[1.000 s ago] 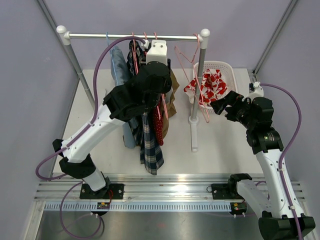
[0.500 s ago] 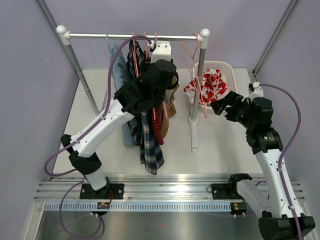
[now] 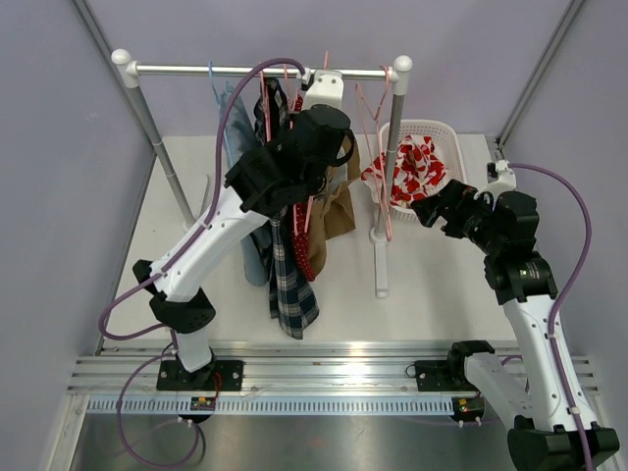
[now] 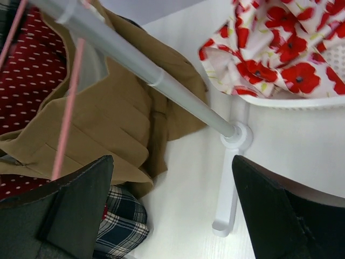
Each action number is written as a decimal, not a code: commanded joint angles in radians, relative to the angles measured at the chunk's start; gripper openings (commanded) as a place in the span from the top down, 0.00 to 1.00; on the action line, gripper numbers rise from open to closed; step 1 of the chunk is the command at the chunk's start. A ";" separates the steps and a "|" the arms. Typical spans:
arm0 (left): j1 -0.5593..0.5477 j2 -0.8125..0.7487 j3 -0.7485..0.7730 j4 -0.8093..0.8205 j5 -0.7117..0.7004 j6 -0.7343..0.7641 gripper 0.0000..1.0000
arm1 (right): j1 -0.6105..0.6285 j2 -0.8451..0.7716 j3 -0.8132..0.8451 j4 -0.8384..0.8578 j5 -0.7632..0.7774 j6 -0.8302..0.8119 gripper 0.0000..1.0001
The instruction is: Remove the skirt from the hanger
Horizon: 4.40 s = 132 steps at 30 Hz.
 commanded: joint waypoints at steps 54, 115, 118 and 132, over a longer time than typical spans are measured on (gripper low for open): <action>-0.089 -0.188 0.018 0.127 0.025 0.023 1.00 | 1.033 0.431 0.470 0.031 0.504 -0.157 0.01; 0.007 -0.110 0.062 0.200 0.076 0.094 1.00 | 1.909 0.644 0.937 -0.333 1.351 -0.157 1.00; 0.004 -0.153 0.042 0.092 0.111 0.049 1.00 | 1.910 0.612 0.881 -0.298 1.394 -0.157 1.00; -0.192 -0.379 -0.125 -0.336 0.338 -0.145 1.00 | 1.665 0.409 0.763 -0.158 1.404 -0.354 1.00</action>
